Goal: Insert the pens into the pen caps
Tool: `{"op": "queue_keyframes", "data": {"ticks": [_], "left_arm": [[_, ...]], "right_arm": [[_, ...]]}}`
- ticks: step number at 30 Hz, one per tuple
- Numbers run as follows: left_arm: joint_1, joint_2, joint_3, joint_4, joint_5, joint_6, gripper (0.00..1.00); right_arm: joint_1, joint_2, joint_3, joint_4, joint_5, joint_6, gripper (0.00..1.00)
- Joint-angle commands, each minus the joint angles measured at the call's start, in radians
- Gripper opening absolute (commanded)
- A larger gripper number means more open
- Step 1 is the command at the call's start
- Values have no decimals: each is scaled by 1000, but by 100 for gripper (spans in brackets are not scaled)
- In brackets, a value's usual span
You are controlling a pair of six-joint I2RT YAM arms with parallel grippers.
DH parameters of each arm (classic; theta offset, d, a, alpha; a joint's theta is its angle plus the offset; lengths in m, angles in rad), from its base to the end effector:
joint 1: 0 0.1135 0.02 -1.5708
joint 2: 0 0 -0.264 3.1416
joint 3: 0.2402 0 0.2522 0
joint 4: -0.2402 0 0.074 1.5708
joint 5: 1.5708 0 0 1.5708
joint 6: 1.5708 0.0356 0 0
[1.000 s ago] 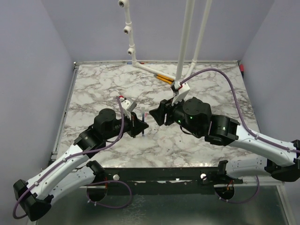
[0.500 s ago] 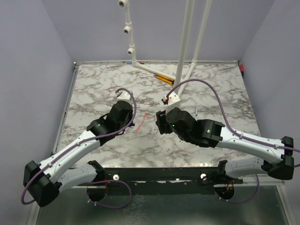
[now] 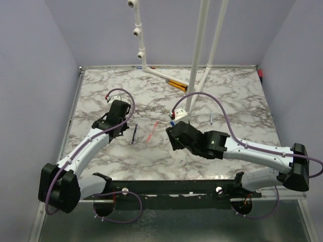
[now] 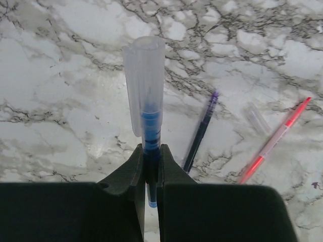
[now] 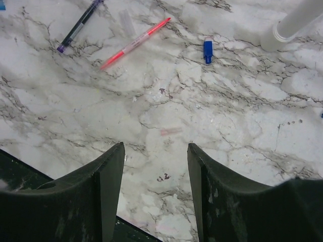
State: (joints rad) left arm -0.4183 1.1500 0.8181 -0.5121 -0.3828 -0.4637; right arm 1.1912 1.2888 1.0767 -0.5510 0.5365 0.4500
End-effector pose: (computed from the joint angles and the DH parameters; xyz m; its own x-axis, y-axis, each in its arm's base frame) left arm 0.2196 -0.0831 0.2514 -0.6779 -0.1527 -0.7192 -0.1712 0.9841 -0.0475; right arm 0.1185 0.2480 0.3019 -0.5183 -0.2903 -0.8044 -0.4842 0.8750 -0.0038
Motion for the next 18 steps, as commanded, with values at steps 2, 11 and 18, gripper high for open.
{"op": "queue_keyframes", "data": {"ticks": [2, 11, 18], "left_arm": [[76, 71, -37, -19, 107, -5, 0], [120, 217, -33, -20, 146, 2, 0], [124, 285, -34, -28, 131, 2, 0]], "right_arm": [[-7, 2, -27, 35, -63, 14, 57], [-8, -1, -51, 64, -97, -2, 57], [-8, -10, -83, 79, -108, -1, 57]]}}
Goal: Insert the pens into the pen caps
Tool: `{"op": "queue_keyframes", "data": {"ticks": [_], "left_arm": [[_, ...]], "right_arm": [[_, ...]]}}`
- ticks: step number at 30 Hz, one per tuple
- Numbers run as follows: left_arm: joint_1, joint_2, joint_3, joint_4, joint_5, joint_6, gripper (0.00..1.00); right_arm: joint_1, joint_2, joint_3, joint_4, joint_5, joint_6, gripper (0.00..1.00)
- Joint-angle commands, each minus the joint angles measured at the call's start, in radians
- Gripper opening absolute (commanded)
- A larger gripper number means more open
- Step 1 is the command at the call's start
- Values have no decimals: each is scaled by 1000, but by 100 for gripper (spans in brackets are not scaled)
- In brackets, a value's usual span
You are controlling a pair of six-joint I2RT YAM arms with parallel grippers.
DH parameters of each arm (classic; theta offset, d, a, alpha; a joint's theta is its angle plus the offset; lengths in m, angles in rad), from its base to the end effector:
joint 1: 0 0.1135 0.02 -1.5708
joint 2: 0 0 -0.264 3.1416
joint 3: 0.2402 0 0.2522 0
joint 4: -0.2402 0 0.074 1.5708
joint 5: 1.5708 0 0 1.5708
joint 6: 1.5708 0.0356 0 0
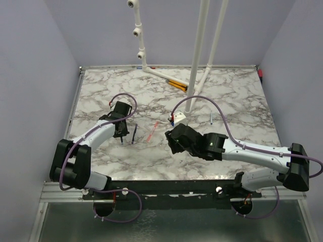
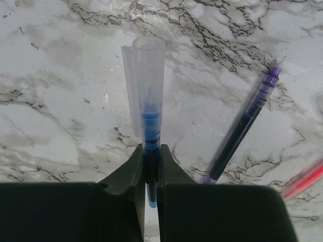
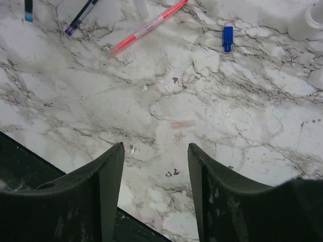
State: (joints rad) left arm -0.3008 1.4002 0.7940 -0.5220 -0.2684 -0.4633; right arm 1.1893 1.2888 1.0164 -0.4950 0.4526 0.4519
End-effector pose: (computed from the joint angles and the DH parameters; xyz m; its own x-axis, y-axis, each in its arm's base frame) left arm 0.2483 -0.0672 0.1855 -0.8513 -0.1871 -0.4902 -0.2272 0.9736 0.0230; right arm 0.1168 0.2493 0.2854 -0.5458 -0.3059 -0.7801 -0.5326 0.8454 0.0412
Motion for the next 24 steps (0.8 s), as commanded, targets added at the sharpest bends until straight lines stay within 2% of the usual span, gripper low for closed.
{"op": "queue_keyframes", "data": {"ticks": [1, 11, 17, 24], "left_arm": [[6, 43, -10, -18, 17, 0, 2], [6, 90, -7, -25, 9, 0, 11], [6, 71, -7, -31, -12, -4, 24], [6, 32, -6, -32, -16, -4, 33]], "right_arm": [[-6, -11, -30, 27, -26, -3, 58], [-8, -19, -45, 38, -24, -13, 58], [-8, -27, -43, 28, -21, -11, 59], [-8, -53, -39, 0, -15, -6, 60]]}}
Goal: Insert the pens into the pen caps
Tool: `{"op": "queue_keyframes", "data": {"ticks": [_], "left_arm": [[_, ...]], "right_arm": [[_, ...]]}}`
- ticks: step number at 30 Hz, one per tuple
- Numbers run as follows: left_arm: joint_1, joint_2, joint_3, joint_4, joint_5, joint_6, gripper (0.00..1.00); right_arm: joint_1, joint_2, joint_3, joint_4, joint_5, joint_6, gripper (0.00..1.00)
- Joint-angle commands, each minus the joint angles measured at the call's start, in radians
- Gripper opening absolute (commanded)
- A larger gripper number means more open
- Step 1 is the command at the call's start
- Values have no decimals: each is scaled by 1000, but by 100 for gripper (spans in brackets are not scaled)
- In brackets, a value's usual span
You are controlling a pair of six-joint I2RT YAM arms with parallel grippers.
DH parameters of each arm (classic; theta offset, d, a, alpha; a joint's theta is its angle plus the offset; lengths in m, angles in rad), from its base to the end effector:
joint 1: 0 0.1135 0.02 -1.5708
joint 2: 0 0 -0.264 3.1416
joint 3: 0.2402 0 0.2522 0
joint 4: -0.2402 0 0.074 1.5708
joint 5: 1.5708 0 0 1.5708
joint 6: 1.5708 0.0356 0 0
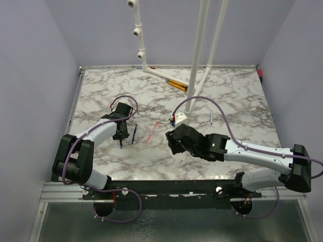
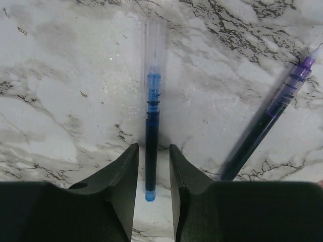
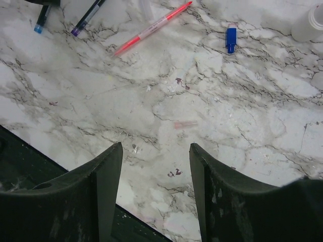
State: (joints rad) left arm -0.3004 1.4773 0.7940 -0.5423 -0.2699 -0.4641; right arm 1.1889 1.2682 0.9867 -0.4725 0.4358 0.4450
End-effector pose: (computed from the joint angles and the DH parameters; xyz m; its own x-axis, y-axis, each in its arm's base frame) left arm 0.2510 -0.0678 0.1663 -0.8929 -0.1750 -0.4149 -0.2244 0.9718 0.0729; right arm 0.1149 0.2457 0.2823 -0.5430 -0.3050 -0.7824 -0.5460 0.8361 0.0530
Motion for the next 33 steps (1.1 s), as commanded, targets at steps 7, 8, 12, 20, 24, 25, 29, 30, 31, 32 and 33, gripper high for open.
{"op": "queue_keyframes", "data": {"ticks": [7, 8, 12, 20, 24, 25, 29, 30, 31, 32, 33], "left_arm": [[5, -98, 27, -25, 6, 31, 38], [6, -105, 40, -35, 7, 40, 39], [6, -140, 86, -55, 79, 64, 42], [-2, -164, 203, -88, 198, 150, 48], [-24, -134, 221, -91, 183, 153, 53], [-32, -125, 223, -91, 175, 150, 53], [-83, -71, 227, -82, 125, 141, 54], [-95, -57, 229, -77, 111, 139, 54], [-103, -41, 229, -73, 104, 137, 54], [-107, -27, 228, -67, 100, 135, 54], [-110, -14, 225, -59, 98, 133, 54]], "right_arm": [[-8, -49, 11, -48, -14, 9, 60], [-8, -55, 13, -50, -21, 10, 60], [-8, -71, 21, -59, -21, 5, 61], [-8, -111, 32, -62, -52, 15, 62], [-8, -120, 28, -64, -53, 25, 62], [-8, -118, 28, -68, -51, 30, 63], [-8, -121, 17, -66, -51, 39, 62], [-8, -121, 17, -63, -54, 41, 63], [-8, -120, 16, -63, -57, 42, 63], [-8, -121, 15, -62, -60, 45, 63], [-8, -119, 14, -61, -64, 47, 63]]}}
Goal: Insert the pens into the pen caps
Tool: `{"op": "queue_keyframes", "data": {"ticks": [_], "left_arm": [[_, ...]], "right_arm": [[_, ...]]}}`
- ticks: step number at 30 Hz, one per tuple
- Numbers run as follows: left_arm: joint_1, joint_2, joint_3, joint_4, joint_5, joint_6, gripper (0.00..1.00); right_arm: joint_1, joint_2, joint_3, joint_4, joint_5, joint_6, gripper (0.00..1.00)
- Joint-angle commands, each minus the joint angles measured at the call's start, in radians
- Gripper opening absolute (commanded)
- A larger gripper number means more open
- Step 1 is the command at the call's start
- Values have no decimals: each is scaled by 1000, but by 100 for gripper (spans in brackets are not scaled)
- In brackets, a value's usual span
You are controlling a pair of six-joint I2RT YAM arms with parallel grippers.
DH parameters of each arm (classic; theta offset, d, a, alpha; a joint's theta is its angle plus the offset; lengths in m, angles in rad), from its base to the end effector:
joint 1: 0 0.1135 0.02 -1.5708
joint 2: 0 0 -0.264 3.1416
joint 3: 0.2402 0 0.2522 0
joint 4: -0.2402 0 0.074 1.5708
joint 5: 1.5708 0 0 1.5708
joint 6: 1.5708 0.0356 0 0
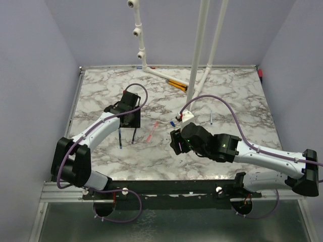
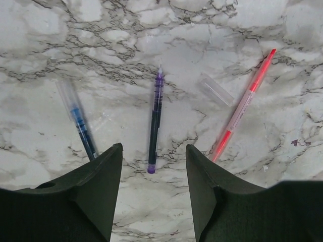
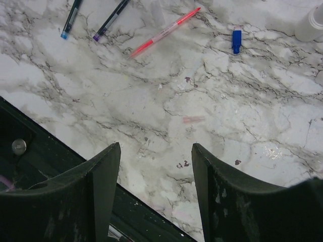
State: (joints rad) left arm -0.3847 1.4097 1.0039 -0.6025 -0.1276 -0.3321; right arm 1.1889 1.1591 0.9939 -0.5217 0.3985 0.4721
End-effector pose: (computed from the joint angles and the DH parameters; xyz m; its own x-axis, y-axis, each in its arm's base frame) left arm 0.2656 -0.1026 0.2400 -0.8421 -0.0079 -0.5393 0.0368 0.9967 -0.0721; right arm 0.1054 0.2254 0.3066 -0.5486 -0.2413 -0.8005 -0.5546 0.8215 0.1325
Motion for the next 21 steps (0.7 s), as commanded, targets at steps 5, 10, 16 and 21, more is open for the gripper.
{"op": "queue_keyframes", "data": {"ticks": [5, 10, 16, 21], "left_arm": [[-36, 110, -5, 28, -75, -10, 54], [-49, 169, -14, 49, -78, -33, 52], [-62, 225, -17, 63, -89, -46, 46], [-62, 257, -25, 64, -107, -48, 40]], "right_arm": [[-8, -16, -4, -6, -32, 27, 63], [-8, -18, -15, 1, -30, 26, 62], [-8, -21, -16, 3, -29, 24, 62], [-7, -22, -20, 5, -27, 23, 62]]}}
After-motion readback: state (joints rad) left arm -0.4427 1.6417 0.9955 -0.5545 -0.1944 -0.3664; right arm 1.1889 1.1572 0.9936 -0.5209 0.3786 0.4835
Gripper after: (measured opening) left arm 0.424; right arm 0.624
